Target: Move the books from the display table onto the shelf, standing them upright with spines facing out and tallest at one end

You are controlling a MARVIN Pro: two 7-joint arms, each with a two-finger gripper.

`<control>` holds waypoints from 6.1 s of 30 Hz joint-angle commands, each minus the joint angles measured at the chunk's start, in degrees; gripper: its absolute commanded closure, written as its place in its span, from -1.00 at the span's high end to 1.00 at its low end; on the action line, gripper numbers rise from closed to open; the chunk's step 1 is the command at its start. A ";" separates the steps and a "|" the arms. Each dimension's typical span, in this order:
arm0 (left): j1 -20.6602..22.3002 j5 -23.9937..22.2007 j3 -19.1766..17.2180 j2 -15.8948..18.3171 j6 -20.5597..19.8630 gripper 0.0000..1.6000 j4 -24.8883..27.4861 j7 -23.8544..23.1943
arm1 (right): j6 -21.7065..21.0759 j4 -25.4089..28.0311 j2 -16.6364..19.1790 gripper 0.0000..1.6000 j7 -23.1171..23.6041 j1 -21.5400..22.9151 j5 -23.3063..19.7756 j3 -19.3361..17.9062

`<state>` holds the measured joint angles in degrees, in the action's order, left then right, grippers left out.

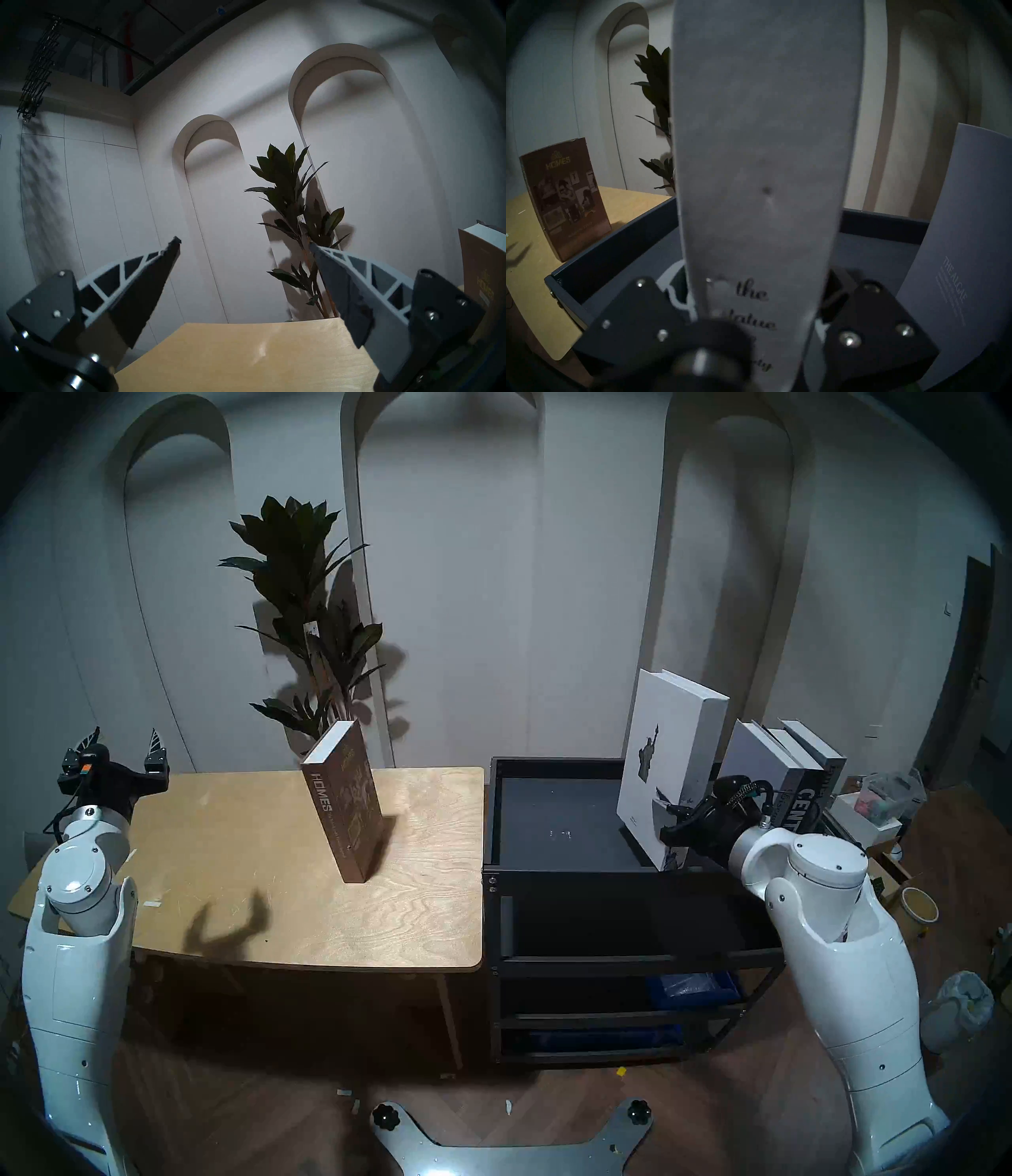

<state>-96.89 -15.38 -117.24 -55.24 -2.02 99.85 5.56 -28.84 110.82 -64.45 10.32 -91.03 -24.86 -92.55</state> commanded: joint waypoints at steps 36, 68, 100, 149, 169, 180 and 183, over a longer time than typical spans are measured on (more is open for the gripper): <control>2.20 -0.43 1.45 -0.78 1.45 1.00 -1.36 0.28 | 8.83 -7.61 -1.01 -1.00 0.93 -0.15 2.19 -3.49; 0.26 -1.87 0.01 -1.00 2.04 1.00 0.20 0.56 | 9.23 -4.20 -1.96 -0.09 0.23 -6.62 1.73 -5.37; 1.84 -2.12 1.57 -0.90 1.84 1.00 0.42 1.43 | 8.51 -3.21 -1.06 1.00 0.36 -4.30 1.30 -4.44; 3.87 -2.56 2.27 -0.41 2.06 1.00 -0.92 -0.29 | 3.11 12.74 -2.96 1.00 -4.85 0.94 -5.80 -12.31; 2.95 -4.66 -0.79 1.60 4.60 1.00 -4.80 -5.53 | -0.08 27.11 -10.38 1.00 -8.36 0.11 -11.31 -4.25; 1.36 -8.03 -6.24 2.34 6.49 1.00 -8.57 -10.45 | -0.90 28.54 -14.50 1.00 -9.14 -6.48 -10.57 8.52; 1.04 -9.20 -7.28 1.79 6.77 1.00 -8.65 -11.33 | -1.37 27.08 -15.24 1.00 -8.88 -7.42 -10.35 11.48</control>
<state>-95.50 -22.69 -121.62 -54.18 3.13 90.43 -3.82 -29.47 138.26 -76.42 0.73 -95.07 -35.70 -88.86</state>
